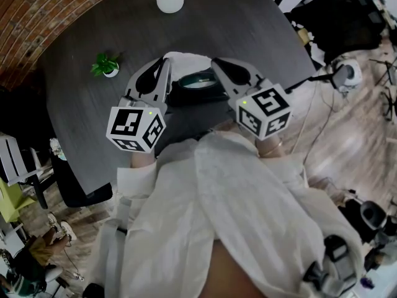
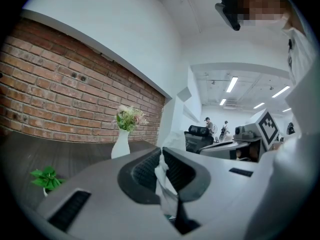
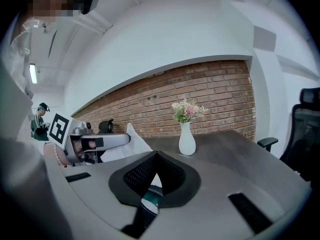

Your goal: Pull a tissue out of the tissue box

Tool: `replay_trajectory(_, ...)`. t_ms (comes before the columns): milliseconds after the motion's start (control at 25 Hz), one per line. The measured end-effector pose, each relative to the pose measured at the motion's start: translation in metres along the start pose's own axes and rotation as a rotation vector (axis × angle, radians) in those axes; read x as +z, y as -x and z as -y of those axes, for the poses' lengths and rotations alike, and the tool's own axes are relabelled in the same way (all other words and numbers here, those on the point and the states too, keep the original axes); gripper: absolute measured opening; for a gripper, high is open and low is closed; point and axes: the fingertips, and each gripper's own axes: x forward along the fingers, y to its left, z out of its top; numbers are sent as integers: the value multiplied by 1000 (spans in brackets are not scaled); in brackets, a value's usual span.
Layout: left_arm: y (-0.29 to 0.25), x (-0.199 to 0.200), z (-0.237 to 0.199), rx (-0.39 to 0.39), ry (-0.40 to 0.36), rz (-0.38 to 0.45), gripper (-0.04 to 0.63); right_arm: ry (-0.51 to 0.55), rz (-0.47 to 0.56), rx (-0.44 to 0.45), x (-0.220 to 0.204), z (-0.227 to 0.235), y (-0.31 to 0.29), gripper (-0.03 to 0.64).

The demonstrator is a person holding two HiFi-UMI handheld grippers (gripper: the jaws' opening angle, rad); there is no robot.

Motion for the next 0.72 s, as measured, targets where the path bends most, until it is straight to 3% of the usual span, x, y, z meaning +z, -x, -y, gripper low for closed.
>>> replay_trajectory(720, 2, -3, -4, 20, 6, -11, 11, 13, -4, 22, 1, -1, -1, 3)
